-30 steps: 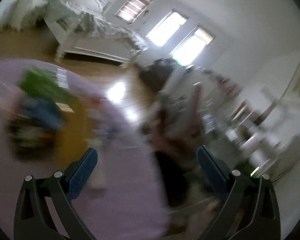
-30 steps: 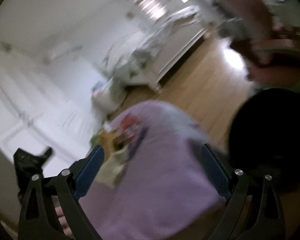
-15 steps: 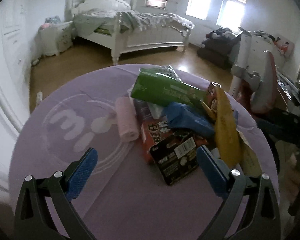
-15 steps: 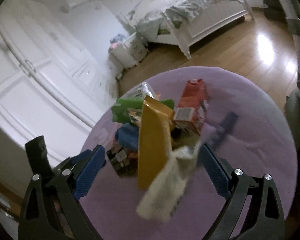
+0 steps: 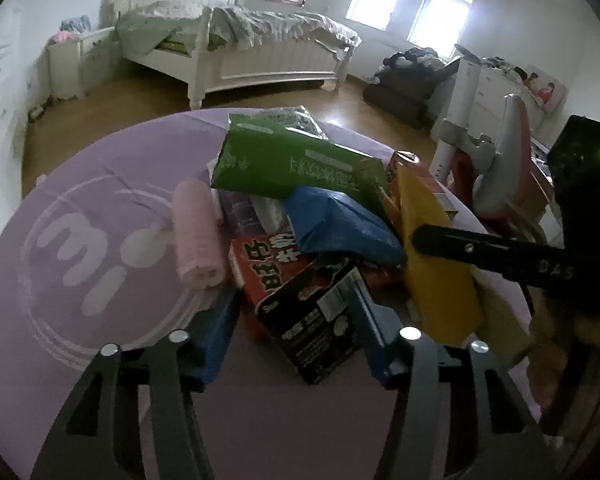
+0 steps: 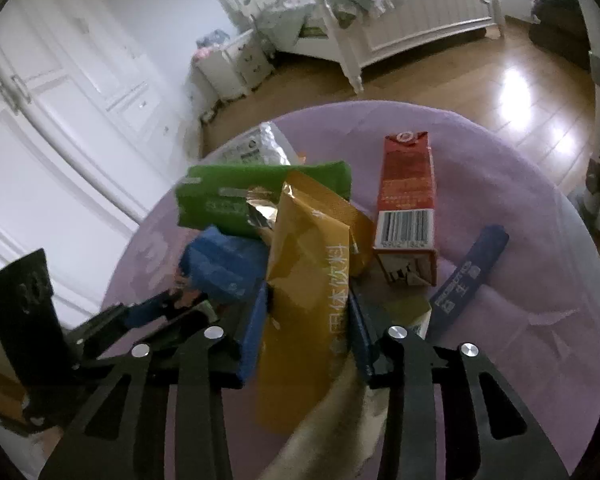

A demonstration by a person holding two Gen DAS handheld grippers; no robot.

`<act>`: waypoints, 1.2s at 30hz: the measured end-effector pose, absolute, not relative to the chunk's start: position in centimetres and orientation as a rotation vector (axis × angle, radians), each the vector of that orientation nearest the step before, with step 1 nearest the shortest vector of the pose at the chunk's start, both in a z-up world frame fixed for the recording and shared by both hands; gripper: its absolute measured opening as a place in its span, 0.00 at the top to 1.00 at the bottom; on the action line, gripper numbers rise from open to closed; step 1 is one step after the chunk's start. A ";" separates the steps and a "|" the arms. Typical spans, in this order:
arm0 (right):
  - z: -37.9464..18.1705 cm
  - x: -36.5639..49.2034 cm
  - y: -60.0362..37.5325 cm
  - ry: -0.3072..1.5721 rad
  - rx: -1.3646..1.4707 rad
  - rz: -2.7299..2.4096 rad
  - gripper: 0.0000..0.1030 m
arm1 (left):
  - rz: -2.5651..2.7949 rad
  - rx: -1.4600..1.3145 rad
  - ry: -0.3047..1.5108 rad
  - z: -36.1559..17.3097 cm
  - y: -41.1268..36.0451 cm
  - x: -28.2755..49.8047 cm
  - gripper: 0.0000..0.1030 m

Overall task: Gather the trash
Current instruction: 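Grasp a thin scrap with left tool while right tool grasps the yellow bag, then carry both items to the black bin and open both tools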

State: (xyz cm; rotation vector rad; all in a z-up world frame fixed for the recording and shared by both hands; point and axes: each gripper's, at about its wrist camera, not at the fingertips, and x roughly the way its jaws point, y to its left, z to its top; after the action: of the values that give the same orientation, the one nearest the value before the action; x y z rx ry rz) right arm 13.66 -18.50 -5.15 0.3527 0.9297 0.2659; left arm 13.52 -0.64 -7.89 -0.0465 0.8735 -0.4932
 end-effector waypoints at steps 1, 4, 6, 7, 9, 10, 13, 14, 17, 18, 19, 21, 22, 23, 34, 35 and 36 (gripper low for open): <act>-4.8 13.3 -18.7 0.912 0.356 0.262 0.79 | -0.494 -0.054 0.872 -7.8 -0.6 13.2 0.57; -3.7 12.1 -19.8 0.856 0.405 0.281 0.88 | -0.505 -0.095 0.867 -7.2 0.1 12.4 0.75; -3.1 11.3 -20.2 0.826 0.423 0.285 0.90 | -0.509 -0.101 0.860 -6.9 0.4 11.7 0.83; -2.8 10.8 -20.5 0.810 0.435 0.293 0.90 | -0.515 -0.102 0.858 -6.8 0.5 11.3 0.86; -2.4 9.9 -20.9 0.792 0.450 0.302 0.90 | -0.514 -0.090 0.850 -6.5 0.0 10.5 0.90; -2.2 9.5 -21.0 0.783 0.456 0.305 0.91 | -0.515 -0.085 0.844 -6.3 -0.1 10.1 0.93; -1.6 8.3 -21.3 0.756 0.478 0.322 0.91 | -0.507 -0.072 0.826 -6.1 -0.4 9.1 0.99; -1.5 7.9 -21.5 0.752 0.484 0.329 0.91 | -0.496 -0.073 0.821 -6.1 -0.4 8.8 0.99; -1.1 6.2 -22.6 0.736 0.501 0.339 0.91 | -0.483 -0.099 0.809 -5.6 -0.2 8.0 0.99; -1.0 5.7 -22.9 0.731 0.508 0.342 0.91 | -0.483 -0.106 0.800 -5.2 -0.1 7.7 0.99; -0.9 5.3 -23.2 0.725 0.513 0.343 0.91 | -0.482 -0.108 0.791 -4.9 -0.1 7.4 0.99; -0.7 4.4 -23.9 0.709 0.533 0.349 0.91 | -0.480 -0.110 0.766 -4.0 -0.5 6.5 0.99; -0.6 3.8 -24.3 0.697 0.548 0.353 0.91 | -0.485 -0.114 0.749 -3.3 -0.6 6.0 0.99; -0.4 3.2 -25.0 0.682 0.561 0.356 0.91 | -0.491 -0.116 0.737 -2.7 -0.9 5.7 0.99; 1.0 -4.0 -36.6 0.493 0.663 0.150 0.91 | -0.685 -0.130 0.677 1.3 -9.4 4.8 0.99; 0.6 -4.6 -37.8 0.490 0.671 0.118 0.91 | -0.712 -0.131 0.678 1.4 -10.7 4.9 0.99; 0.3 -5.1 -38.8 0.488 0.677 0.090 0.91 | -0.741 -0.127 0.677 1.4 -12.2 4.9 0.99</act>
State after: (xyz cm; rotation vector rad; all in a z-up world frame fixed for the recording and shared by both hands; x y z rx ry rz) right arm -5.14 -38.81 0.31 0.6771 0.4880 0.0901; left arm 4.93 -12.17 1.39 -0.1271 0.6773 -0.7408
